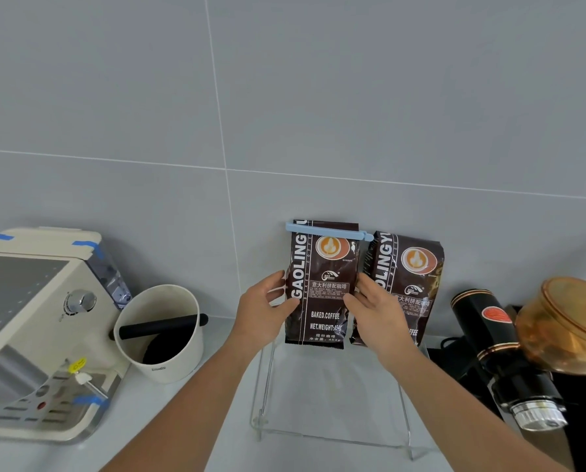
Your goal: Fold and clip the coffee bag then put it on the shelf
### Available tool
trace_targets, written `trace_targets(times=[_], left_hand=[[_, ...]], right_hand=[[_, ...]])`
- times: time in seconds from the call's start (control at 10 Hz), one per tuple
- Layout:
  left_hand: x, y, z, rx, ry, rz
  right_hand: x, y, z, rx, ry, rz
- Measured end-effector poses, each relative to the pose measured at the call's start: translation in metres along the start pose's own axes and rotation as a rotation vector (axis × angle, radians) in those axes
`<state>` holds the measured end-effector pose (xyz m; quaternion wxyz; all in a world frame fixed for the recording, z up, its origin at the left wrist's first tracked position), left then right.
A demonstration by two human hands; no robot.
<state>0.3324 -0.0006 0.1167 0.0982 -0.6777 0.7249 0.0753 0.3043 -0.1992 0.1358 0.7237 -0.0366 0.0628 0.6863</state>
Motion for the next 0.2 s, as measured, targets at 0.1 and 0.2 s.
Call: trace_targets(times=[0.1, 0.2], left_hand=[[-0.0077, 0.0051, 0.0002, -0.039, 0.009, -0.023], [-0.0146, 0.0115, -0.001, -0.102, 0.091, -0.024]], right_hand=[[-0.0016, 0.0063, 0.0068, 0.022, -0.026, 0.017], [-0.0073, 0.0074, 0.0075, 0.078, -0.123, 0.021]])
Point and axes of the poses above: each hand's wrist, its own y-axis away from the middle knuckle, its own x-axis out of the palm, z = x × y, the point moved 7 cm from there along -y, towards the middle knuckle, and after that the axes turned 4 degrees about z, right-handed, at the moved point
